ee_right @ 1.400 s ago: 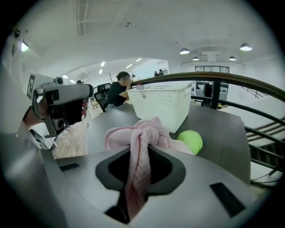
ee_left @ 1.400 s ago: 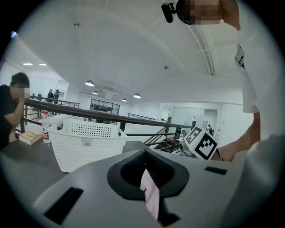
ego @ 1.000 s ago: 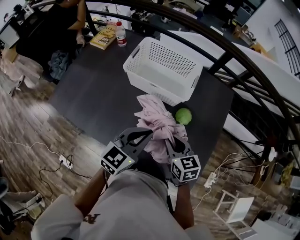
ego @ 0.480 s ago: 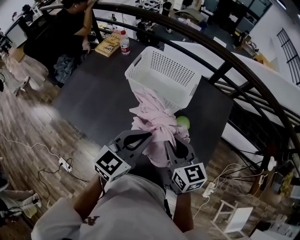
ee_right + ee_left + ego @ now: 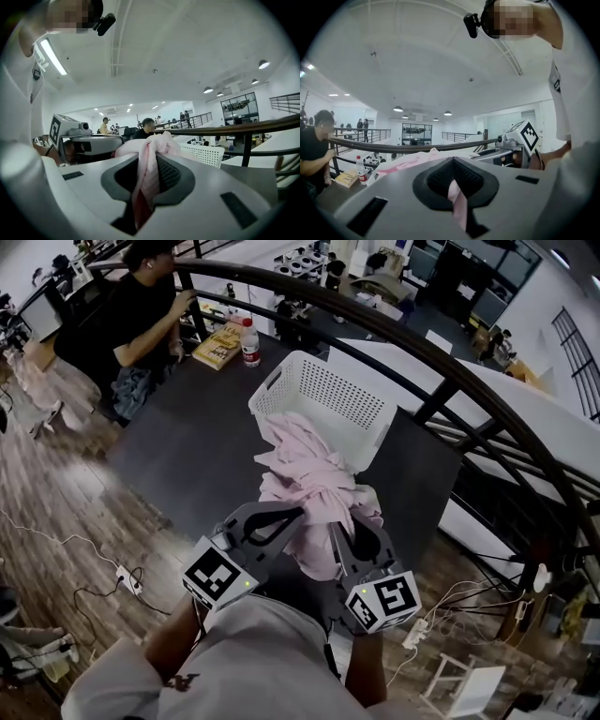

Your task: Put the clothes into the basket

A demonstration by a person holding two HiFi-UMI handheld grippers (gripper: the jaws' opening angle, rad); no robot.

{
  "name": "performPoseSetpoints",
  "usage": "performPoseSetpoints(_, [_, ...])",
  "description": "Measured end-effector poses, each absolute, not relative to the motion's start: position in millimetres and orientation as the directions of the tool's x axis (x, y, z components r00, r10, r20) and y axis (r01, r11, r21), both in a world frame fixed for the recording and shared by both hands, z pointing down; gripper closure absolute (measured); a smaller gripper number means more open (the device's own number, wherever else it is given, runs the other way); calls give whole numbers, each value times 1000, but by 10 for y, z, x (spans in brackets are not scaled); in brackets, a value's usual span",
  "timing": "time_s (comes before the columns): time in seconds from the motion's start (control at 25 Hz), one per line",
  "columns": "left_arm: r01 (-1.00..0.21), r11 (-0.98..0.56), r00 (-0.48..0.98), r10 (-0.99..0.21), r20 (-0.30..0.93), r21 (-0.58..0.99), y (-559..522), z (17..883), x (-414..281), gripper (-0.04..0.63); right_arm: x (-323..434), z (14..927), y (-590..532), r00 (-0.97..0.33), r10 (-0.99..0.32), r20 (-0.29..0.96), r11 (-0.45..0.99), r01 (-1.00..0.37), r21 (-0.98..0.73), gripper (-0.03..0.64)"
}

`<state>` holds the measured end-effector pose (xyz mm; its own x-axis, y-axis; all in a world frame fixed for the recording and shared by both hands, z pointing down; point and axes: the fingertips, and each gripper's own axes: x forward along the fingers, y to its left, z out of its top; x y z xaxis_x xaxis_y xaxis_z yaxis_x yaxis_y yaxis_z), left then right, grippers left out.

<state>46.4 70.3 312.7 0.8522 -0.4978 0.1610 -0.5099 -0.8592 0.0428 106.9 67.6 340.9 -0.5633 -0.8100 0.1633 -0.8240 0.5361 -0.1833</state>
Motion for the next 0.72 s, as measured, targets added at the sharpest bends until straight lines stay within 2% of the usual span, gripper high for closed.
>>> performPoseSetpoints(0.72, [-361, -930, 932, -356, 72, 68, 41, 2856, 460, 592, 1046, 3053, 41, -438, -887, 147, 422, -898, -125, 543])
